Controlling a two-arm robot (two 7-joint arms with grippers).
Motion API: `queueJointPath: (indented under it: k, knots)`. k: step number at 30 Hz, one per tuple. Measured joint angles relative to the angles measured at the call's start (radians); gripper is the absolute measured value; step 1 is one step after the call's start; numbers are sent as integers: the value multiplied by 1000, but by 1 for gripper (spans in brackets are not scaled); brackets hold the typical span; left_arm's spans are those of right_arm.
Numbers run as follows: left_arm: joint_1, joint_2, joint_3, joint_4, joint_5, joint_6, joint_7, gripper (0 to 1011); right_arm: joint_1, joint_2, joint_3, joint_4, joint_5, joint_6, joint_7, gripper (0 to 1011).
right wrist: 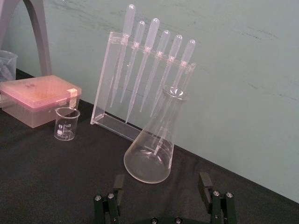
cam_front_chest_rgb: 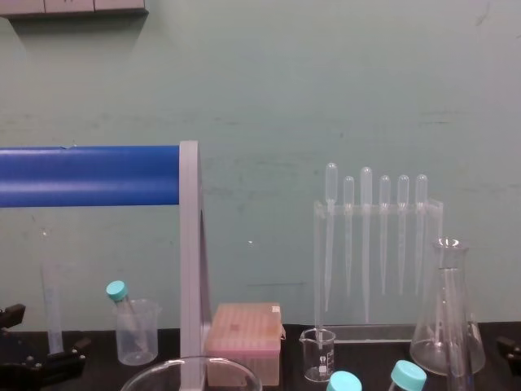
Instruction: Hold the test tube with one hand and immerse one end into the beaker, then return it to the test tube rack.
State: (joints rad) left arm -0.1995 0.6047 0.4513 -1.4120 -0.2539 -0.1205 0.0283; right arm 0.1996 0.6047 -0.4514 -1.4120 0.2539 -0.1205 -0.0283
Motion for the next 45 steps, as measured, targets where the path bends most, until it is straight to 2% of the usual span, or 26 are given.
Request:
queueJointPath:
  k: [45]
  knots:
    - [0, 0, 0, 0, 0, 0, 0, 1000, 0, 0, 0, 0, 0, 0, 0, 1003]
